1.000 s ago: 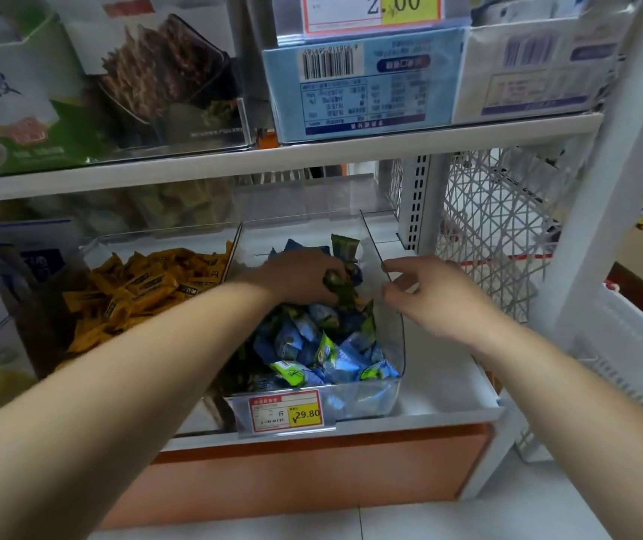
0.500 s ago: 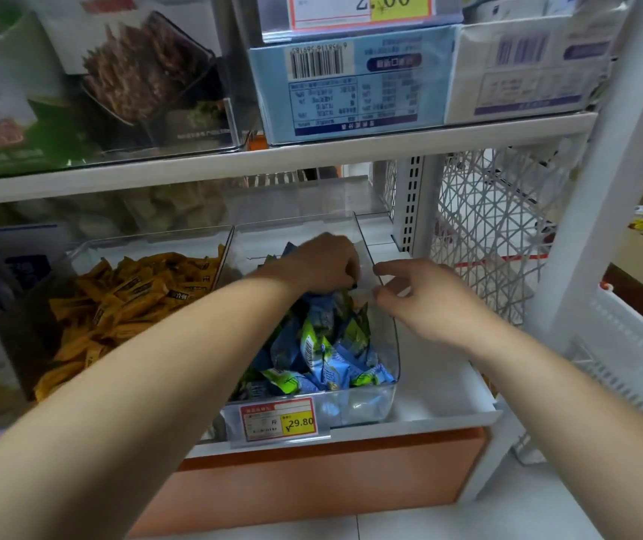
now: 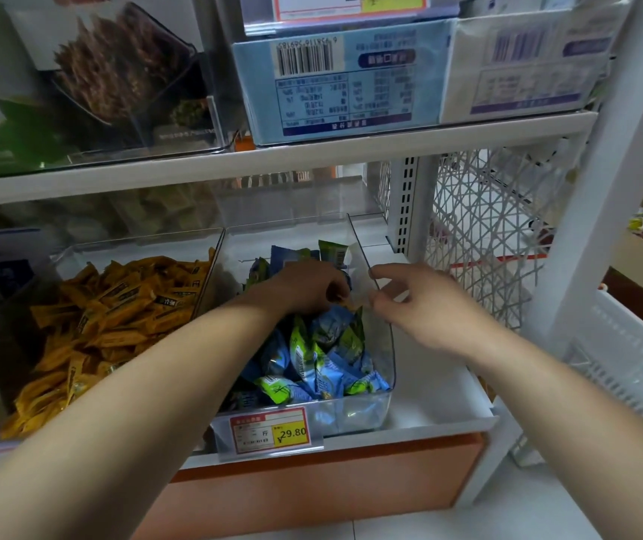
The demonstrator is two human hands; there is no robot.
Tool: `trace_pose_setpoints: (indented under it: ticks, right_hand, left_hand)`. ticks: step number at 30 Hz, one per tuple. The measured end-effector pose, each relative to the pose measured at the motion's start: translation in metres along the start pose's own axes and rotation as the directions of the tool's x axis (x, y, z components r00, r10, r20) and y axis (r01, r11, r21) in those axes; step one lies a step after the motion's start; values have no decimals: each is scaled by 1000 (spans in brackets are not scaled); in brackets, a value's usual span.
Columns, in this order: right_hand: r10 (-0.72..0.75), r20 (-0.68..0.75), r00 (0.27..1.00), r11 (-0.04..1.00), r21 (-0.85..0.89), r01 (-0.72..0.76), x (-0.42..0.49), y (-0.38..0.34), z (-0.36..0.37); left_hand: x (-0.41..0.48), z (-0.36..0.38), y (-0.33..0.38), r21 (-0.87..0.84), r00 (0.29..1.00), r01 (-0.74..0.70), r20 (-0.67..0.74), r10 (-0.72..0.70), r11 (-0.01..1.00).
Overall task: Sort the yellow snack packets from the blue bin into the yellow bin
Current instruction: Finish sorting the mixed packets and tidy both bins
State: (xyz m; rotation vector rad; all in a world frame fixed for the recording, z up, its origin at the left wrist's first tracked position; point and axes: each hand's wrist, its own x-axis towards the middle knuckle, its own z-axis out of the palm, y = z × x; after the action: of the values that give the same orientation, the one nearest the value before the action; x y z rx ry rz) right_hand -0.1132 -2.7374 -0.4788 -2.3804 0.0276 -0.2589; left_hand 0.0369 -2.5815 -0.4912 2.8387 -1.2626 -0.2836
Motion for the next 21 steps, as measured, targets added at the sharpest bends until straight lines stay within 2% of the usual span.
trace_pose_setpoints:
  ticks: [2,5,9,12,15,18,21]
  right_hand:
    - [1,12,1000,1000,11,-2,-1,-1,2]
    - [2,11,1000,1000,14,-2,-3,1,4]
    - [-1,13,1000,1000,9,0,-6,1,5]
    - [-15,3,1000,1000,-8,15,-6,0,4]
    - [-18,4,1000,1000,7,18,-7,0,4]
    - [-19,3,1000,1000,14,19,-8,0,4]
    - [-21,1,1000,1000,15,21,-7,2,4]
  left_hand:
    - [0,1,-5,-4,999,6,51,-6,1000]
    - [2,5,-3,95,991,5,131,-17,995]
    - [6,5,3,209,984,49,156,-83,977]
    - [9,5,9,351,973,-30,223,-52,936]
    - [11,16,8,420,978,-42,202,-48,906]
    - [11,27,4,479,979,24,164,-117,877]
    - [13,25,0,463,980,56,146,-138,884]
